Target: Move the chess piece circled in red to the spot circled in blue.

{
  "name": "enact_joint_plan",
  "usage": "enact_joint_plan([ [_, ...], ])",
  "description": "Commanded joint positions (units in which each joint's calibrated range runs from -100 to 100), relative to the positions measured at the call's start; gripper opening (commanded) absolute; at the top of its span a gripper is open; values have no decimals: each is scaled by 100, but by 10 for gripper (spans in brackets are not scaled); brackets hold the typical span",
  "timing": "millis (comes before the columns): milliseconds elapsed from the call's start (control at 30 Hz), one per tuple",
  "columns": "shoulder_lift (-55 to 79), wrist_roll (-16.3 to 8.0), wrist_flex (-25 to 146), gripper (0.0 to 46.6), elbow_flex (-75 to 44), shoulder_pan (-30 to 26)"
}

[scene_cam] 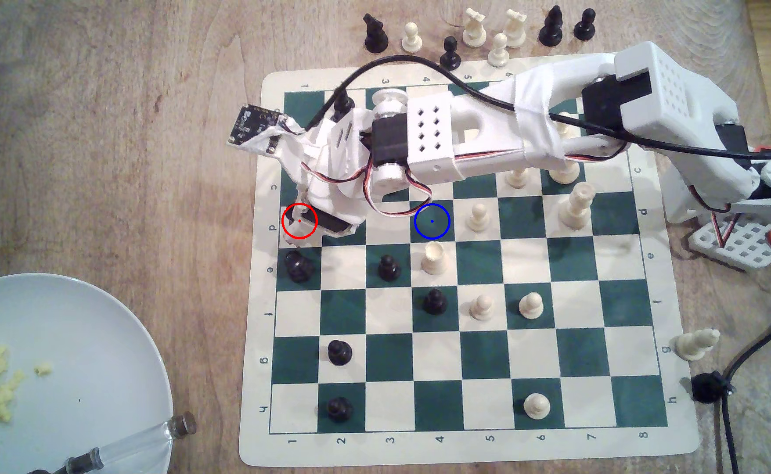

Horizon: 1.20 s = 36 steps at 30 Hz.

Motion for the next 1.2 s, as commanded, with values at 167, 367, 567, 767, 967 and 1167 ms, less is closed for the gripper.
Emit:
enact_joint_plan([
  [167,-301,29,-108,65,-482,3],
  [367,-334,24,-182,13,-436,-13],
  [567,-445,24,-198,13,-446,-5],
  [767,-1056,24,-206,13,-174,73],
  [967,-2669,122,-788,11,2084,3],
  [1167,-3637,176,-927,11,3507,120],
])
